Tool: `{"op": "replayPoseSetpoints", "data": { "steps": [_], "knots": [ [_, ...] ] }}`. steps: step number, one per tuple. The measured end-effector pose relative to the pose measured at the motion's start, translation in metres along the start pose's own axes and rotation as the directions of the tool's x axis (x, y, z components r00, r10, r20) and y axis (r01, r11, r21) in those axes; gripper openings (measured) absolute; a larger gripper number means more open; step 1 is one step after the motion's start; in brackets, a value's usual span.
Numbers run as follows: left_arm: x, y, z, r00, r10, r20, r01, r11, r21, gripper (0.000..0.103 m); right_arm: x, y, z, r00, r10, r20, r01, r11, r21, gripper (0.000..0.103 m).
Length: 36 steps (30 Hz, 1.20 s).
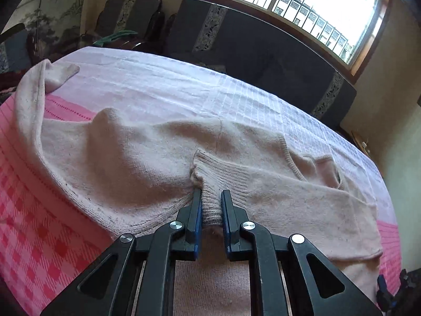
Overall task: Fold small clothes
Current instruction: 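Grasp the other sleeve cuff with the left gripper and lift it across the body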
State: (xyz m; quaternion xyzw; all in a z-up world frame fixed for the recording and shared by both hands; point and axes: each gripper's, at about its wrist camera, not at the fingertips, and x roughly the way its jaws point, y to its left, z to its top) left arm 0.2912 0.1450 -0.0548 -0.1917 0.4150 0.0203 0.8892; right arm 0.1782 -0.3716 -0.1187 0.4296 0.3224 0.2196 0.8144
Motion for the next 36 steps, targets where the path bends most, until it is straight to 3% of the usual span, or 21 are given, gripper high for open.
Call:
{"op": "replayPoseSetpoints", "data": {
  "steps": [7, 9, 11, 13, 17, 19, 20, 21, 28, 34, 36],
  "knots": [
    [0.001, 0.015, -0.008, 0.997, -0.075, 0.030, 0.077, 0.996, -0.055, 0.018, 0.013, 0.014, 0.009, 0.997, -0.045, -0.066, 0.043, 0.999, -0.033, 0.069],
    [0.002, 0.015, -0.009, 0.995, -0.093, 0.032, 0.095, 0.993, -0.068, 0.018, 0.022, 0.015, 0.017, 0.997, -0.010, -0.081, 0.010, 1.000, -0.003, 0.069],
    [0.002, 0.019, -0.009, 0.993, -0.112, 0.035, 0.115, 0.990, -0.084, 0.018, 0.036, 0.014, 0.026, 0.991, -0.087, -0.104, 0.087, 0.996, -0.009, 0.069],
    [0.003, 0.021, -0.010, 0.991, -0.127, 0.037, 0.130, 0.987, -0.097, 0.018, 0.048, 0.007, 0.033, 0.988, -0.100, -0.119, 0.104, 0.994, 0.026, 0.069],
    [0.003, 0.020, -0.011, 0.991, -0.125, 0.038, 0.128, 0.987, -0.096, 0.019, 0.054, 0.005, 0.046, 0.987, -0.153, -0.037, 0.154, 0.988, 0.023, 0.067],
    [0.003, 0.015, -0.011, 0.993, -0.110, 0.037, 0.113, 0.990, -0.084, 0.019, 0.057, -0.003, 0.048, 0.963, -0.267, -0.027, 0.268, 0.962, 0.048, 0.033],
    [0.003, 0.014, -0.011, 0.994, -0.105, 0.037, 0.108, 0.991, -0.080, 0.019, 0.058, -0.008, 0.046, 0.942, -0.335, -0.031, 0.336, 0.940, 0.061, 0.008],
    [0.003, 0.014, -0.011, 0.994, -0.101, 0.036, 0.103, 0.992, -0.077, 0.019, 0.053, -0.016, 0.045, 0.946, -0.323, -0.020, 0.323, 0.940, 0.109, 0.005],
    [0.004, 0.010, -0.011, 0.996, -0.079, 0.032, 0.080, 0.995, -0.058, 0.019, 0.039, -0.010, 0.039, 0.901, -0.433, 0.016, 0.431, 0.899, 0.074, 0.003],
    [0.005, 0.010, -0.011, 0.997, -0.069, 0.031, 0.070, 0.996, -0.049, 0.019, 0.038, -0.015, 0.041, 0.926, -0.378, -0.013, 0.377, 0.922, 0.085, 0.005],
    [0.006, 0.010, -0.010, 0.997, -0.069, 0.031, 0.071, 0.996, -0.050, 0.019, 0.030, -0.009, 0.030, 0.925, -0.380, 0.006, 0.378, 0.923, 0.074, 0.011]
  ]
}}
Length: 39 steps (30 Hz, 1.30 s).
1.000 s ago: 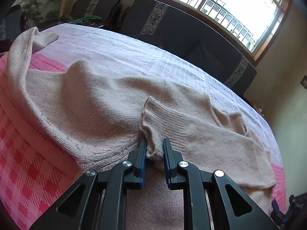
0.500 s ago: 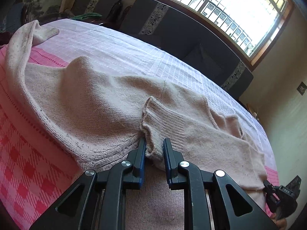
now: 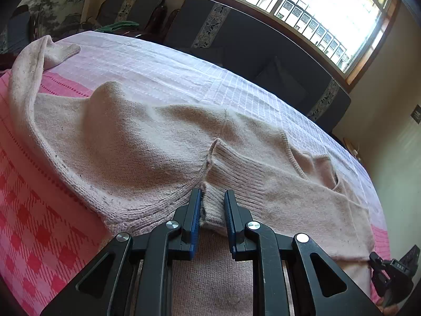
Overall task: Fold small clothes
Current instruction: 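Grasp the other sleeve cuff with the left gripper and lift it across the body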
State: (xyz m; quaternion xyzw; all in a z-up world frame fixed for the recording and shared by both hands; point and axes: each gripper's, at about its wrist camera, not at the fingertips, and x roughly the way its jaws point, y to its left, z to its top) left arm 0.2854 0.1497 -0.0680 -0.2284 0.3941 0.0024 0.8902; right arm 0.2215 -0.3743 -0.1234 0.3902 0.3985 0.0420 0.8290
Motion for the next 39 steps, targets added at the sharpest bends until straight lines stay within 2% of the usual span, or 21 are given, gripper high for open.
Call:
{"op": "replayPoseSetpoints", "data": {
  "steps": [3, 7, 10, 11, 12, 13, 15, 17, 18, 20, 21, 22, 23, 25, 28, 29, 33, 35, 36, 37, 39],
  "knots": [
    [0.000, 0.000, 0.000, 1.000, 0.001, 0.000, -0.001, 1.000, 0.001, 0.019, -0.009, 0.024, -0.019, 0.997, -0.077, 0.028, 0.081, 0.985, -0.152, 0.015],
    [-0.010, -0.001, -0.001, 1.000, 0.015, 0.015, -0.015, 1.000, 0.017, 0.023, -0.001, 0.056, -0.036, 0.986, -0.159, 0.050, 0.167, 0.925, -0.342, 0.016],
    [-0.037, 0.010, 0.008, 1.000, 0.005, 0.022, -0.006, 1.000, 0.010, 0.025, -0.001, 0.069, -0.048, 0.982, -0.173, 0.076, 0.188, 0.883, -0.430, 0.020],
    [-0.047, 0.019, 0.018, 0.999, 0.016, 0.031, -0.016, 1.000, 0.002, 0.026, -0.002, 0.071, -0.050, 0.983, -0.164, 0.081, 0.183, 0.877, -0.445, 0.027],
    [-0.057, 0.029, 0.032, 0.998, 0.040, 0.045, -0.040, 0.999, 0.001, 0.033, -0.003, 0.073, -0.051, 0.985, -0.152, 0.084, 0.173, 0.874, -0.454, 0.035],
    [-0.066, 0.041, 0.049, 0.995, 0.080, 0.063, -0.080, 0.997, 0.000, 0.046, -0.004, 0.073, -0.052, 0.986, -0.143, 0.084, 0.165, 0.874, -0.456, 0.036],
    [-0.082, 0.070, 0.093, 0.975, 0.202, 0.095, -0.202, 0.979, -0.017, 0.062, -0.005, 0.071, -0.050, 0.990, -0.122, 0.076, 0.144, 0.886, -0.441, 0.041],
    [-0.087, 0.102, 0.143, 0.956, 0.282, 0.080, -0.280, 0.959, -0.036, 0.064, -0.009, 0.068, -0.048, 0.994, -0.088, 0.068, 0.109, 0.900, -0.422, 0.052],
    [-0.082, 0.120, 0.168, 0.948, 0.317, 0.039, -0.316, 0.948, -0.033, 0.066, -0.010, 0.067, -0.047, 0.995, -0.076, 0.071, 0.099, 0.906, -0.412, 0.057],
    [-0.064, 0.155, 0.209, 0.921, 0.380, -0.083, -0.383, 0.923, -0.023, 0.068, -0.012, 0.067, -0.047, 0.995, -0.062, 0.081, 0.090, 0.911, -0.403, 0.058],
    [-0.052, 0.173, 0.223, 0.911, 0.379, -0.164, -0.388, 0.921, -0.026, 0.068, -0.013, 0.067, -0.047, 0.995, -0.056, 0.082, 0.084, 0.911, -0.403, 0.058],
    [-0.041, 0.190, 0.234, 0.896, 0.373, -0.240, -0.393, 0.918, -0.041, 0.068, -0.013, 0.067, -0.047, 0.995, -0.052, 0.080, 0.080, 0.911, -0.406, 0.058],
    [-0.031, 0.207, 0.241, 0.873, 0.391, -0.293, -0.426, 0.903, -0.063, 0.068, -0.012, 0.068, -0.047, 0.996, -0.051, 0.078, 0.079, 0.910, -0.407, 0.058],
    [-0.017, 0.224, 0.250, 0.840, 0.433, -0.326, -0.480, 0.874, -0.076, 0.068, -0.011, 0.069, -0.047, 0.996, -0.056, 0.074, 0.082, 0.908, -0.411, 0.059],
    [0.009, 0.239, 0.249, 0.803, 0.460, -0.378, -0.513, 0.857, -0.048, 0.068, -0.008, 0.071, -0.048, 0.996, -0.064, 0.063, 0.085, 0.905, -0.418, 0.059],
    [0.018, 0.239, 0.248, 0.798, 0.458, -0.391, -0.510, 0.860, -0.033, 0.068, -0.007, 0.071, -0.048, 0.996, -0.068, 0.060, 0.087, 0.904, -0.420, 0.060],
    [0.046, 0.230, 0.243, 0.797, 0.449, -0.404, -0.480, 0.877, 0.026, 0.067, 0.000, 0.074, -0.049, 0.996, -0.085, 0.039, 0.093, 0.895, -0.435, 0.062],
    [0.047, 0.227, 0.237, 0.828, 0.423, -0.369, -0.452, 0.892, 0.010, 0.047, 0.002, 0.075, -0.050, 0.995, -0.095, 0.033, 0.100, 0.891, -0.442, 0.062],
    [0.045, 0.226, 0.236, 0.827, 0.440, -0.349, -0.466, 0.885, 0.010, 0.011, 0.003, 0.075, -0.051, 0.995, -0.098, 0.033, 0.103, 0.891, -0.443, 0.062],
    [0.037, 0.222, 0.236, 0.838, 0.446, -0.314, -0.470, 0.883, 0.000, 0.012, 0.002, 0.075, -0.051, 0.995, -0.097, 0.034, 0.102, 0.891, -0.443, 0.062],
    [0.006, 0.200, 0.241, 0.881, 0.449, -0.148, -0.455, 0.891, -0.004, 0.012, 0.002, 0.074, -0.051, 0.995, -0.093, 0.032, 0.097, 0.894, -0.438, 0.062]
  ]
}}
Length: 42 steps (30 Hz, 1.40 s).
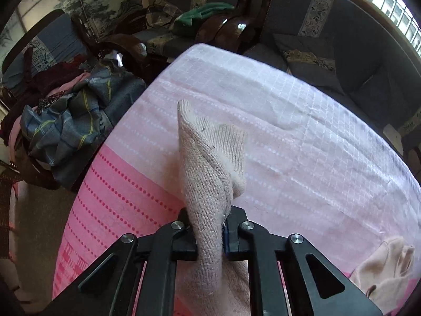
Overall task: Fold small clothes
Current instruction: 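Grasp the other sleeve cuff with the left gripper and lift it across the body, then lay the sleeve down and open the left gripper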
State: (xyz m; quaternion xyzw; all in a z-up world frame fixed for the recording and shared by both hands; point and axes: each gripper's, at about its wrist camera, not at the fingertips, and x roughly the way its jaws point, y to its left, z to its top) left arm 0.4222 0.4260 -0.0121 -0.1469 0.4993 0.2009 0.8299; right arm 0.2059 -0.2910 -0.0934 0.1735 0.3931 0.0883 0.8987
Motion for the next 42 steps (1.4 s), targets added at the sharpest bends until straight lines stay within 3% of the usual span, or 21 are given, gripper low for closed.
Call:
{"op": "replayPoseSetpoints", "data": {
  "steps": [1, 3, 7, 10, 12, 15, 17, 18, 20, 21, 22, 24, 26, 27, 29, 32, 35, 36, 39, 41, 42],
  "knots": [
    [-0.029, -0.006, -0.003, 0.993, -0.049, 0.107, 0.050, 0.999, 0.000, 0.012, 0.000, 0.000, 0.000, 1.000, 0.003, 0.001, -0.003, 1.000, 0.003, 0.062],
    [-0.095, -0.027, -0.015, 0.929, -0.214, 0.301, 0.213, 0.976, 0.039, 0.012, 0.000, 0.000, 0.000, 1.000, 0.010, -0.001, -0.010, 1.000, 0.004, 0.063],
    [-0.193, -0.123, -0.059, 0.797, -0.457, 0.396, 0.361, 0.885, 0.294, 0.012, -0.001, -0.001, 0.000, 1.000, 0.023, 0.007, -0.023, 1.000, 0.010, 0.064],
    [-0.231, -0.215, -0.106, 0.712, -0.611, 0.346, 0.432, 0.770, 0.471, 0.012, -0.005, -0.009, 0.000, 0.999, 0.045, 0.024, -0.046, 0.998, 0.052, 0.065],
    [-0.234, -0.273, -0.137, 0.666, -0.701, 0.254, 0.512, 0.677, 0.529, 0.012, -0.006, -0.017, 0.001, 0.998, 0.062, 0.029, -0.065, 0.994, 0.091, 0.066],
    [-0.214, -0.349, -0.195, 0.620, -0.780, 0.087, 0.589, 0.535, 0.606, 0.012, -0.008, -0.026, 0.002, 0.995, 0.093, 0.036, -0.097, 0.986, 0.136, 0.067],
    [-0.187, -0.386, -0.235, 0.630, -0.774, -0.055, 0.629, 0.467, 0.622, 0.014, -0.009, -0.031, 0.002, 0.993, 0.112, 0.044, -0.118, 0.980, 0.159, 0.068],
    [-0.171, -0.401, -0.254, 0.655, -0.747, -0.115, 0.632, 0.459, 0.625, 0.016, -0.010, -0.034, 0.002, 0.991, 0.127, 0.048, -0.133, 0.976, 0.170, 0.068],
    [-0.146, -0.414, -0.281, 0.722, -0.675, -0.151, 0.588, 0.484, 0.648, 0.017, -0.011, -0.040, 0.002, 0.987, 0.148, 0.054, -0.156, 0.969, 0.193, 0.069],
    [-0.144, -0.413, -0.294, 0.747, -0.651, -0.135, 0.563, 0.510, 0.650, 0.017, -0.011, -0.043, 0.002, 0.985, 0.164, 0.058, -0.172, 0.964, 0.205, 0.069],
    [-0.144, -0.405, -0.296, 0.756, -0.644, -0.113, 0.552, 0.535, 0.639, 0.017, -0.012, -0.045, 0.002, 0.982, 0.180, 0.063, -0.190, 0.958, 0.215, 0.069],
    [-0.154, -0.373, -0.289, 0.731, -0.678, -0.074, 0.583, 0.564, 0.585, 0.018, -0.015, -0.049, 0.002, 0.974, 0.209, 0.085, -0.223, 0.949, 0.223, 0.071],
    [-0.160, -0.334, -0.279, 0.703, -0.711, -0.015, 0.617, 0.599, 0.511, 0.037, -0.016, -0.048, 0.004, 0.968, 0.235, 0.086, -0.248, 0.945, 0.215, 0.071],
    [-0.162, -0.311, -0.275, 0.709, -0.705, 0.037, 0.606, 0.634, 0.481, 0.061, -0.015, -0.043, 0.007, 0.966, 0.247, 0.073, -0.257, 0.946, 0.198, 0.071],
    [-0.160, -0.269, -0.276, 0.706, -0.694, 0.141, 0.583, 0.682, 0.442, 0.069, -0.010, -0.029, 0.016, 0.956, 0.290, 0.034, -0.292, 0.944, 0.151, 0.071],
    [-0.147, -0.229, -0.268, 0.695, -0.705, 0.141, 0.620, 0.686, 0.381, 0.069, 0.000, 0.002, 0.035, 0.946, 0.323, -0.018, -0.321, 0.944, 0.079, 0.071],
    [-0.142, -0.206, -0.265, 0.620, -0.769, 0.158, 0.705, 0.634, 0.317, 0.069, 0.013, 0.043, 0.045, 0.956, 0.284, -0.072, -0.287, 0.957, -0.035, 0.071],
    [-0.141, -0.202, -0.266, 0.617, -0.766, 0.181, 0.702, 0.640, 0.314, 0.069, 0.017, 0.058, 0.043, 0.962, 0.258, -0.091, -0.265, 0.961, -0.082, 0.071],
    [-0.127, -0.200, -0.274, 0.638, -0.736, 0.225, 0.667, 0.675, 0.315, 0.069, 0.025, 0.098, 0.040, 0.981, 0.165, -0.102, -0.186, 0.950, -0.252, 0.071],
    [-0.106, -0.207, -0.278, 0.698, -0.700, 0.154, 0.646, 0.707, 0.288, 0.069, 0.030, 0.111, 0.051, 0.984, 0.151, -0.099, -0.175, 0.931, -0.320, 0.071],
    [-0.098, -0.208, -0.276, 0.688, -0.718, 0.106, 0.677, 0.688, 0.263, 0.069, 0.034, 0.113, 0.061, 0.982, 0.160, -0.105, -0.186, 0.927, -0.326, 0.071]
  ]
}}
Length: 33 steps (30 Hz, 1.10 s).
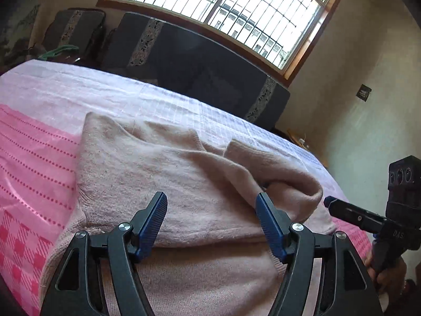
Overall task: Fold small clothes
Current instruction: 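Lay the sleeve down and open the left gripper, then grasp the sweater side edge with the right gripper and fold it toward the center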
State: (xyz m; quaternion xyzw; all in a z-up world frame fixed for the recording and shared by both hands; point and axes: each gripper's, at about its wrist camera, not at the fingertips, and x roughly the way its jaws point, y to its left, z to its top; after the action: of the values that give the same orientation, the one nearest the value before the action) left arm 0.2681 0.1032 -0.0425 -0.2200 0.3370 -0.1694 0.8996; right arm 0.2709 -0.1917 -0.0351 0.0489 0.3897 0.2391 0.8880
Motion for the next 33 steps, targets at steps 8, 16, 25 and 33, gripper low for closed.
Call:
{"op": "replayPoseSetpoints", "data": {
  "steps": [8, 16, 25, 33],
  "knots": [
    [0.008, 0.024, -0.001, 0.998, -0.051, -0.027, 0.048, 0.992, -0.117, 0.069, 0.075, -0.052, 0.067, 0.930, 0.277, -0.241, -0.229, 0.951, 0.210, 0.074],
    [0.007, 0.024, -0.002, 0.999, -0.031, -0.026, 0.029, 0.994, -0.102, 0.071, 0.074, -0.040, 0.066, 0.966, 0.181, -0.184, -0.147, 0.971, 0.187, 0.010],
    [0.008, 0.024, 0.000, 1.000, -0.019, -0.024, 0.016, 0.994, -0.104, 0.071, -0.003, -0.161, -0.005, 0.996, 0.068, 0.053, -0.086, 0.800, 0.594, 0.020],
    [0.006, 0.023, 0.000, 1.000, -0.012, -0.024, 0.009, 0.995, -0.104, 0.071, -0.009, -0.196, -0.043, 0.985, 0.128, 0.120, -0.175, 0.699, 0.693, 0.026]
  ]
}}
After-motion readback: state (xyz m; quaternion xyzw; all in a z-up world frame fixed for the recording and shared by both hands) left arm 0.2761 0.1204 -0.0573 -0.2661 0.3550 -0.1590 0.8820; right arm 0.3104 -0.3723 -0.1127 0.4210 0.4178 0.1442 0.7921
